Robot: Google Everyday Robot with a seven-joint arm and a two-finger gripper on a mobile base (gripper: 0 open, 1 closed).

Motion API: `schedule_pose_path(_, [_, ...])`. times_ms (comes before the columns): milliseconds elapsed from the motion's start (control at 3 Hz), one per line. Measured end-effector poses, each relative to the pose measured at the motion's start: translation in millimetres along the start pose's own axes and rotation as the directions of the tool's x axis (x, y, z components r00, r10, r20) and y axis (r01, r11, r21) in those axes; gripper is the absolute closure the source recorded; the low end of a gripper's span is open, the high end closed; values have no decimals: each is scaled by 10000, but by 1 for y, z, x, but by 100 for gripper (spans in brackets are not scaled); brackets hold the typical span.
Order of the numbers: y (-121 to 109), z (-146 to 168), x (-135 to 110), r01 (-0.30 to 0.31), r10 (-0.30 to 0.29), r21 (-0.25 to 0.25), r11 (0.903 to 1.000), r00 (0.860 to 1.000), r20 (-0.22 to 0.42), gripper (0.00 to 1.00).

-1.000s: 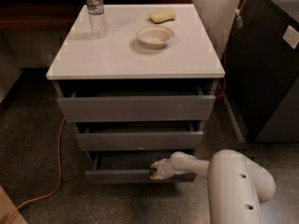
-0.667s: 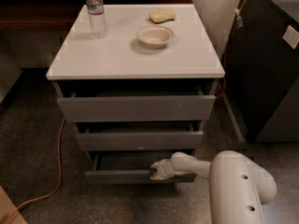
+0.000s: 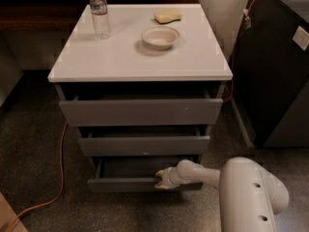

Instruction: Open bottom drawer

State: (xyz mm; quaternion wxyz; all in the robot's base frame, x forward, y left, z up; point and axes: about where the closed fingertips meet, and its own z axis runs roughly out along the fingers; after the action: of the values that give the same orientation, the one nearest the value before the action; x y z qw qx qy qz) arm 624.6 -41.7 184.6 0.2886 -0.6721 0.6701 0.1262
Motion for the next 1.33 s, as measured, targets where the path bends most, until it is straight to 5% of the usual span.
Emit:
schedule_pose_path(667, [0, 0, 1, 1, -1, -1, 10000, 10000, 1, 100])
schedule_pose_path(1000, [25, -3, -2, 78, -75, -186, 9998, 9999, 147, 100])
schedule_pose_path(1333, [25, -3, -2, 78, -75, -187, 9998, 9999, 147, 100])
